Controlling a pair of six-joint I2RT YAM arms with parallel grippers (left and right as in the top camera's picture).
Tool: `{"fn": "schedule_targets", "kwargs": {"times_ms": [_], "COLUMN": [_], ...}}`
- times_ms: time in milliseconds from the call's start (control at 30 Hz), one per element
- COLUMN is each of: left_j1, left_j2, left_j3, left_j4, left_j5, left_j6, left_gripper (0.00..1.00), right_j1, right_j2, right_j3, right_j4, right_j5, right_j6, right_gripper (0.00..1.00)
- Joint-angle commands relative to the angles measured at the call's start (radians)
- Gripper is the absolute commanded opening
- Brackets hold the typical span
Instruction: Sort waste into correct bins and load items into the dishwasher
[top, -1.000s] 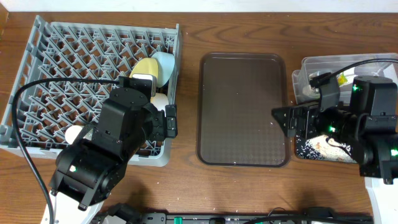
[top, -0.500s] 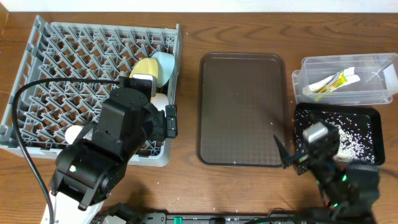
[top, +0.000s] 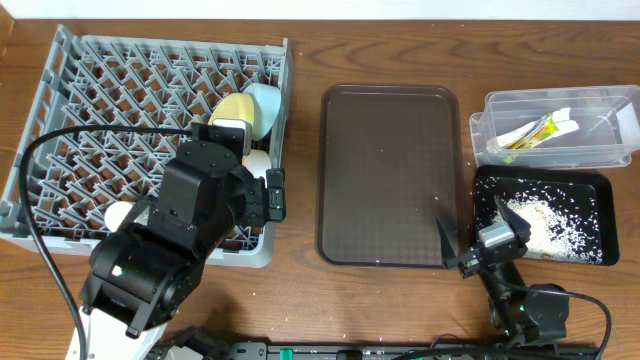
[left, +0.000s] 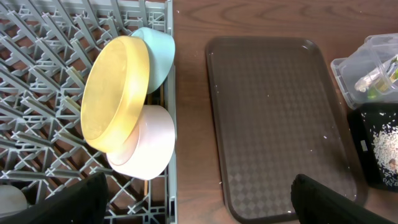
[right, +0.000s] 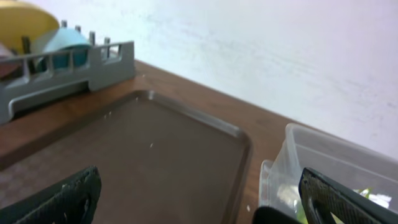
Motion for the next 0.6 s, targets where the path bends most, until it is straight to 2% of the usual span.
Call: {"fn": "schedule_targets", "kwargs": {"times_ms": [0,567], "left_j1": [-0.002,-0.002], "left_j2": [-0.001,-0.001], "left_j3": [0.010,0.010], "left_j4": [-0.002,-0.002], "left_j5": [0.003,0.003], "left_j6": [-0.008,-0.008], "left_gripper": [0.95,0.95], "right_j1": [0.017,0.017], "right_j2": [-0.011,-0.011], "right_j3": [-0.013,-0.013], "right_j4": [0.021,0.008], "right_j5": [0.021,0.020], "right_j6": [0.031,0.031], "right_gripper": [0.99,0.99]}}
